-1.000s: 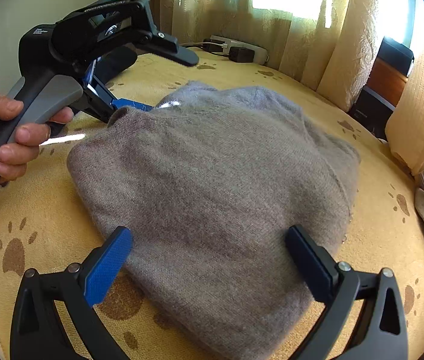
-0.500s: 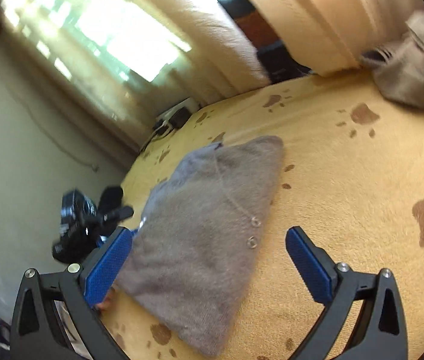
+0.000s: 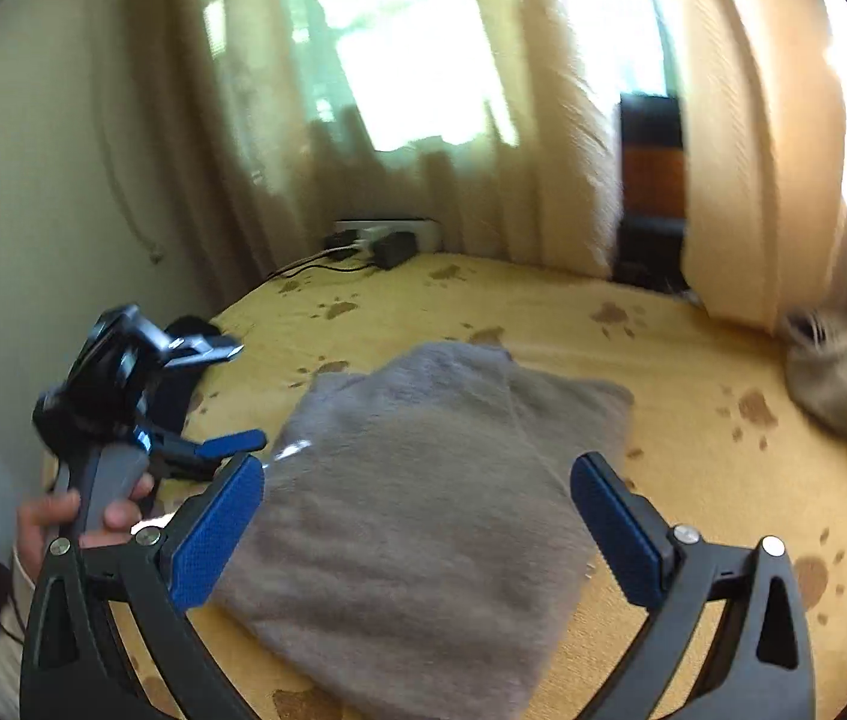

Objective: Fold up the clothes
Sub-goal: 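Move the right gripper to the sweater bundle's end and close on it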

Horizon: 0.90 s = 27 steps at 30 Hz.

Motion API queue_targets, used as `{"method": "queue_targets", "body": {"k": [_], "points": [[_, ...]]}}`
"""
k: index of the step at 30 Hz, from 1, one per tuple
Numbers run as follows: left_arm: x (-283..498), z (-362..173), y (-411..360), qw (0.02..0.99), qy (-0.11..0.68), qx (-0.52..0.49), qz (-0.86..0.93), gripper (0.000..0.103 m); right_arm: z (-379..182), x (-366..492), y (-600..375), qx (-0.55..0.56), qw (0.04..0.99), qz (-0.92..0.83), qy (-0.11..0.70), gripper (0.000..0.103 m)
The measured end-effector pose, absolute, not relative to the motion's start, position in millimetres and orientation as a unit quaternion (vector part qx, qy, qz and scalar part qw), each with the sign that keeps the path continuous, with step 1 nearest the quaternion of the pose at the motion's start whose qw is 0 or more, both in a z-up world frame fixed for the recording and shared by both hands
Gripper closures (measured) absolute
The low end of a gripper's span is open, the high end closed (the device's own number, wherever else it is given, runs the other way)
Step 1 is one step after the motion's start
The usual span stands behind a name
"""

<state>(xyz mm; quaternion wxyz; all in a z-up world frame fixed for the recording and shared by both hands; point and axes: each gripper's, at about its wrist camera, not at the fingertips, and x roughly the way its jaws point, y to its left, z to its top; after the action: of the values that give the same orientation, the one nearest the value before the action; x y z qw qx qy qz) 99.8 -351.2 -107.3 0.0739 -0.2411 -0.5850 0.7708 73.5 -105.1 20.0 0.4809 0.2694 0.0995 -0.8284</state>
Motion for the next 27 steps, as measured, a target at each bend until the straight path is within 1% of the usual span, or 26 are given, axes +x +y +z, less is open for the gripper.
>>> {"method": "queue_targets", "body": {"k": [2, 5, 7, 8, 9, 10, 11, 14, 17, 22, 27], "points": [[101, -108, -352, 0.073, -0.589, -0.241, 0.768, 0.001, 17, 121, -126, 0.203, 0.509, -0.816, 0.183, 0.000], [103, -109, -353, 0.069, -0.590, -0.247, 0.765, 0.001, -7, 174, -151, 0.152, 0.521, -0.788, 0.290, 0.000], [106, -110, -355, 0.071, -0.593, -0.248, 0.763, 0.001, -25, 193, -164, 0.137, 0.517, -0.768, 0.351, 0.009], [107, -112, -356, 0.072, -0.595, -0.246, 0.761, 0.001, -33, 202, -171, 0.130, 0.515, -0.757, 0.381, 0.021], [108, -113, -357, 0.074, -0.598, -0.245, 0.760, 0.001, -42, 206, -175, 0.131, 0.513, -0.743, 0.409, 0.039], [109, -115, -358, 0.075, -0.601, -0.244, 0.758, 0.001, -51, 209, -179, 0.138, 0.512, -0.729, 0.432, 0.044], [110, -116, -360, 0.077, -0.603, -0.242, 0.756, 0.001, -58, 210, -182, 0.144, 0.514, -0.717, 0.448, 0.047], [112, -117, -361, 0.081, -0.609, -0.240, 0.752, 0.001, -74, 211, -186, 0.134, 0.494, -0.707, 0.487, 0.047], [111, -117, -360, 0.082, -0.610, -0.241, 0.751, 0.001, -79, 207, -187, 0.123, 0.486, -0.706, 0.501, 0.047], [110, -116, -359, 0.082, -0.606, -0.244, 0.752, 0.001, -79, 201, -192, 0.129, 0.492, -0.700, 0.501, 0.047], [107, -115, -357, 0.081, -0.601, -0.247, 0.756, 0.001, -72, 185, -189, 0.178, 0.509, -0.696, 0.474, 0.049]]}}
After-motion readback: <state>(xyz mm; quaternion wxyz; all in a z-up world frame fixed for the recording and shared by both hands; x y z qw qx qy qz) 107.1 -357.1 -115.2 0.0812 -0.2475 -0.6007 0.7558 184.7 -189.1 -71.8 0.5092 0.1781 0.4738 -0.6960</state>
